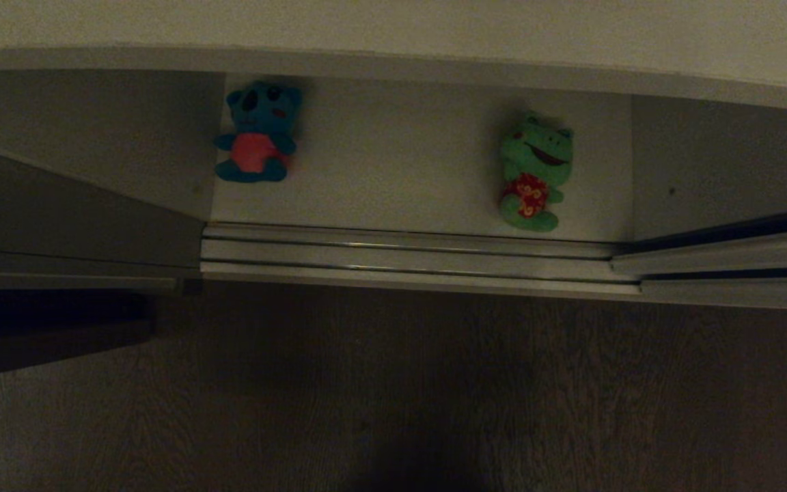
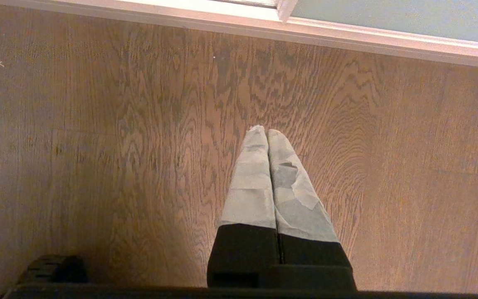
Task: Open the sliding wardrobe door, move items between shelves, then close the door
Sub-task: Place the blue doll on the higher shelf
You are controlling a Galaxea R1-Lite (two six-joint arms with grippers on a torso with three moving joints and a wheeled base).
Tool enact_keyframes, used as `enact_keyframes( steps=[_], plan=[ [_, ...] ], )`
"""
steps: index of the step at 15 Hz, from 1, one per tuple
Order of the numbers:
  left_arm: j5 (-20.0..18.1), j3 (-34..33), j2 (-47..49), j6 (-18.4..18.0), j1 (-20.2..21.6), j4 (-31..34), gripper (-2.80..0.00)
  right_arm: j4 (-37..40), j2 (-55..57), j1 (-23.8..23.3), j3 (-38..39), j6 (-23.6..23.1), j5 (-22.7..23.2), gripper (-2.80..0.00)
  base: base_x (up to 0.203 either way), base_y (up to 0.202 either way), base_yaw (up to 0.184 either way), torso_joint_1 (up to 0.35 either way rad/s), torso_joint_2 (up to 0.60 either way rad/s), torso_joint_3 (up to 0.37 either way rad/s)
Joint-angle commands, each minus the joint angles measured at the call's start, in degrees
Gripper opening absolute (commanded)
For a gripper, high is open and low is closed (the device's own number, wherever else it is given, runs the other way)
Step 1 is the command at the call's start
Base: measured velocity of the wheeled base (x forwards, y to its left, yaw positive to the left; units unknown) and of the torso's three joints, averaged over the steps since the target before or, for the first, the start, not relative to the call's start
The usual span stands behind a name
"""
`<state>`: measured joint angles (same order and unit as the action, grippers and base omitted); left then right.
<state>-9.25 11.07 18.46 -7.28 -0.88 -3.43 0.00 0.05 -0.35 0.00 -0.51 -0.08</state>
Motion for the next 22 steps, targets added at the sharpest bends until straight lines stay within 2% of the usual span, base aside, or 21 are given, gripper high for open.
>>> enact_keyframes(
  steps=[1,5,9,13,16,19,21,22],
  plan=[
    [-2.25,3.05,18.47,-0.79,-0.09,-2.99,-2.80,0.00,-0.14,0.00,0.09,-0.02,0.06,-2.80,0.000,0.000,0.000,0.000,0.00,0.000],
    [-6.12,8.73,44.56,-6.07,-0.28,-14.99,-2.80,0.00,-0.14,0.00,0.09,-0.02,-0.01,-2.80,0.000,0.000,0.000,0.000,0.00,0.000],
    [-7.65,14.30,61.03,-8.38,-2.46,-26.40,-2.80,0.00,-0.14,0.00,0.01,-0.02,-0.01,-2.80,0.000,0.000,0.000,0.000,0.00,0.000],
    [-7.36,21.30,70.94,-5.45,-5.06,-37.52,-2.80,0.00,-0.14,0.00,0.02,-0.02,0.00,-2.80,0.000,0.000,0.000,0.000,0.00,0.000],
    [-5.13,26.74,73.42,-3.00,-5.53,-43.44,-2.80,0.00,-0.14,0.00,0.05,-0.02,-0.01,-2.80,0.000,0.000,0.000,0.000,0.00,0.000],
    [-2.57,29.99,75.71,-2.72,-7.06,-49.02,-2.80,0.00,-0.14,0.00,0.02,-0.02,-0.01,-2.80,0.000,0.000,0.000,0.000,0.00,0.000],
    [-1.57,32.98,77.56,-2.74,-7.36,-50.07,-2.80,0.00,-0.14,0.00,0.09,-0.02,-0.01,-2.80,0.000,0.000,0.000,0.000,0.00,0.000],
    [-0.86,34.53,78.38,-2.74,-7.46,-50.44,0.00,0.00,-0.14,0.00,0.09,-0.02,0.08,-2.80,0.000,0.000,0.000,0.000,0.00,0.000]
  ],
)
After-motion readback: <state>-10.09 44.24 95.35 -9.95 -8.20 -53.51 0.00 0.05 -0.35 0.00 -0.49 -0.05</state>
